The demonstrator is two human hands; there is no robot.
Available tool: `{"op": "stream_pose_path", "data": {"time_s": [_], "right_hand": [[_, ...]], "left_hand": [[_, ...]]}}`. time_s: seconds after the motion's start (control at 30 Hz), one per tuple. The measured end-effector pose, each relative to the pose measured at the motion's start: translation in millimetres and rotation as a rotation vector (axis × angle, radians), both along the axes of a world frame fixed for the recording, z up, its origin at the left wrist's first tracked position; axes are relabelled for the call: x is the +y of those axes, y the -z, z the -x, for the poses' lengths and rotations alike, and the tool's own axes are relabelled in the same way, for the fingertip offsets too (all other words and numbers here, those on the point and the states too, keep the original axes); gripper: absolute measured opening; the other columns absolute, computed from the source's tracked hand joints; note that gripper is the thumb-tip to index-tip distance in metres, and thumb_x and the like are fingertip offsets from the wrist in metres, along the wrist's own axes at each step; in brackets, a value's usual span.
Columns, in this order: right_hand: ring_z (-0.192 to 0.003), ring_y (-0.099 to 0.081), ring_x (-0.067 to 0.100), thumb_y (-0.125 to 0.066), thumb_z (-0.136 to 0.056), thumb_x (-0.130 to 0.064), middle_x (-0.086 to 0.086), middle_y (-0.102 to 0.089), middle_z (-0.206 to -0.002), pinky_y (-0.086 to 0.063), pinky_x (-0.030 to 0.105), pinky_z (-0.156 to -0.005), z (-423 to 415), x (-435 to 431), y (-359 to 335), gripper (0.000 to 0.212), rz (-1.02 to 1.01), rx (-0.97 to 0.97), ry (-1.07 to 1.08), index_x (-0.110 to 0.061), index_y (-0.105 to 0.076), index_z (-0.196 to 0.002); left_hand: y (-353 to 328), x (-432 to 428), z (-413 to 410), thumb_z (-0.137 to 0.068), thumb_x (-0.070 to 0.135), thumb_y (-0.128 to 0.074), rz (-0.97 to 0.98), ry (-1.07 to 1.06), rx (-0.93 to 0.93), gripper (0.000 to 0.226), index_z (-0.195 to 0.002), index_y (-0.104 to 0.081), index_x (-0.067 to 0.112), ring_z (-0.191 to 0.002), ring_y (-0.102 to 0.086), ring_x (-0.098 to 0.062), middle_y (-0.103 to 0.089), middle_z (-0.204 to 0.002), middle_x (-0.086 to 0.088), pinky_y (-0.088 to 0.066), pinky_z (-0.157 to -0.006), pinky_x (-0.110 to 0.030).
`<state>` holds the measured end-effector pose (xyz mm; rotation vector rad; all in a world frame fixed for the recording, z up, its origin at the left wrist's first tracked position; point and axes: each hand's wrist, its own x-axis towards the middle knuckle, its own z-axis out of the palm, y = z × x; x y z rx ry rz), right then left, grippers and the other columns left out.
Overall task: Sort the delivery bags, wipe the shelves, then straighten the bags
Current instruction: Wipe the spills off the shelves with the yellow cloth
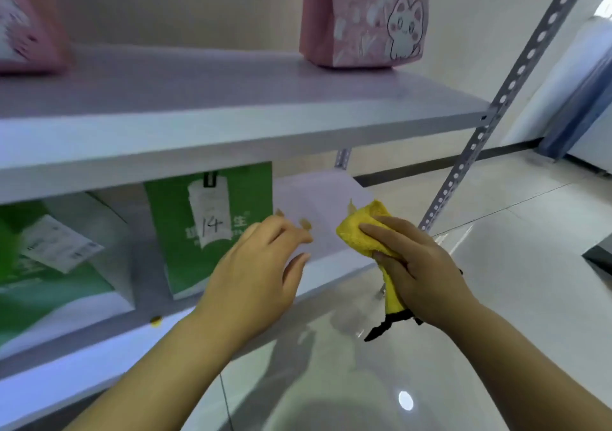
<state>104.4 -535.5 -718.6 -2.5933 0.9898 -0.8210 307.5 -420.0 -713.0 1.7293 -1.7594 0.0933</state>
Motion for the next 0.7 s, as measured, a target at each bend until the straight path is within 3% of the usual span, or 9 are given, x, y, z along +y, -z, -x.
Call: {"op": "stream_pose_path", "data": {"time_s": [0.3, 0.7], "right_hand": [[-0.111, -0.056, 0.034, -0.058, -0.090, -0.011, 0.002, -0.055, -0.133, -0.048, 0.047, -0.084, 51.8, -108.0, 85.7, 0.036, -0.124, 0.131, -0.194, -0.022, -0.060, -0.124], [-0.123, -0.048, 0.027, -0.054, -0.093, -0.016, -0.003, -0.050, -0.138, -0.043, 0.042, -0.094, 68.1, -203.4, 81.1, 0.037, -0.266, 0.202, -0.401, -0.026, -0.055, -0.128]], "left_hand": [[74.9, -64.8, 65.9, -0.090, 0.027, -0.056, -0.210, -0.178, 0.000, 0.024, -0.112, -0.062, 0.021, -0.100, -0.054, -0.018, -0.057, -0.108, 0.004, -0.046, -0.082, -0.029], [63.2, -124.0, 127.3, -0.091, 0.031, -0.054, -0.321, -0.537, 0.139, 0.025, -0.115, -0.060, 0.025, -0.106, -0.051, -0.016, -0.053, -0.114, 0.007, -0.044, -0.083, -0.031]]}}
